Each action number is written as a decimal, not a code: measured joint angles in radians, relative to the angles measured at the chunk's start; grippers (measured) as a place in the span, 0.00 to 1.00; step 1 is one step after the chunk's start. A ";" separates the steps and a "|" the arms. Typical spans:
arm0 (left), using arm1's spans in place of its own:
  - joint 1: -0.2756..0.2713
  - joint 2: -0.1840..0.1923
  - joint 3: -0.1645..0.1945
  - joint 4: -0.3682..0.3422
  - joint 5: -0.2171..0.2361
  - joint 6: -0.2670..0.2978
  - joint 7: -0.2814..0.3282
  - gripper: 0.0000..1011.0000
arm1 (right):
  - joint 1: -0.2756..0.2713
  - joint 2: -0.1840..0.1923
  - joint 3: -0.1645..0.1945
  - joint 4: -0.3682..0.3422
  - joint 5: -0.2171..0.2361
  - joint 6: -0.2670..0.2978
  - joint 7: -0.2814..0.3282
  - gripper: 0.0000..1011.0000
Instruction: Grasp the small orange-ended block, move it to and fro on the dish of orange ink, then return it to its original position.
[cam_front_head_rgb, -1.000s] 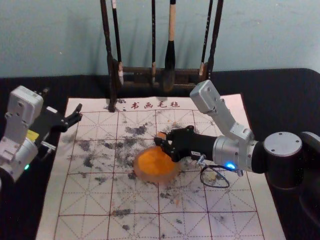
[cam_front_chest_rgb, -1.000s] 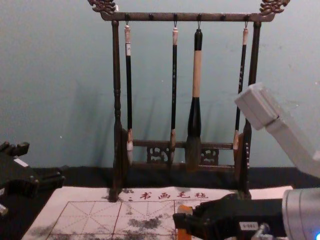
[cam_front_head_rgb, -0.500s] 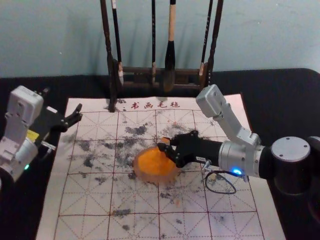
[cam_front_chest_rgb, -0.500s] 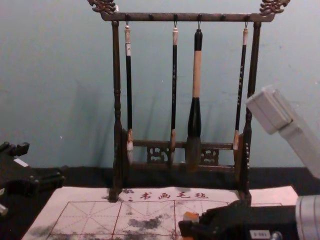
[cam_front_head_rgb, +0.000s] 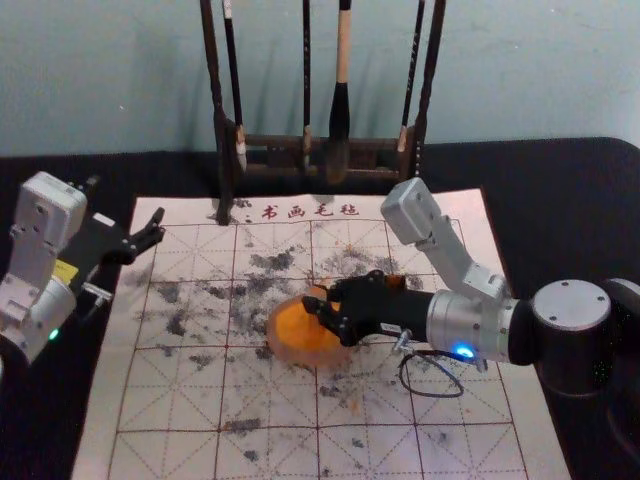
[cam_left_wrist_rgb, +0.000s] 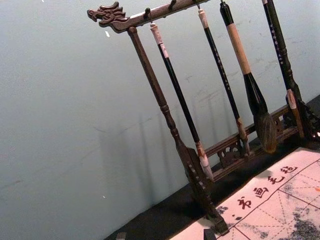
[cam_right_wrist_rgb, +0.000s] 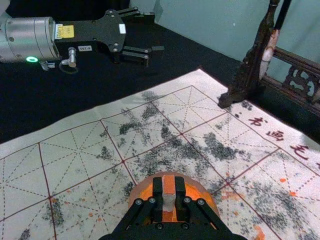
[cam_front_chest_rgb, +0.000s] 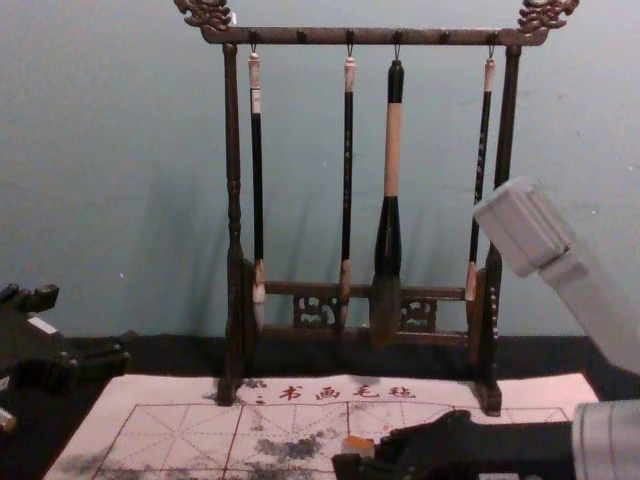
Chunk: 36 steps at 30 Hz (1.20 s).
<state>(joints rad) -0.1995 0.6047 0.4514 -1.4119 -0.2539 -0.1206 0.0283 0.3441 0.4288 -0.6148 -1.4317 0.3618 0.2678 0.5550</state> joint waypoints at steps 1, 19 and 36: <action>0.000 0.000 0.000 0.000 0.000 0.000 0.000 0.99 | 0.004 -0.004 -0.004 0.004 -0.001 -0.001 0.001 0.11; 0.000 0.000 0.000 0.000 0.000 0.000 0.000 0.99 | 0.055 -0.062 -0.030 0.081 -0.027 -0.023 -0.006 0.11; 0.000 0.000 0.000 0.000 0.000 0.000 0.000 0.99 | 0.062 -0.063 0.003 0.100 -0.047 -0.030 -0.033 0.11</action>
<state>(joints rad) -0.1995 0.6046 0.4514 -1.4119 -0.2538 -0.1206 0.0283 0.4059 0.3656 -0.6123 -1.3312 0.3144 0.2377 0.5224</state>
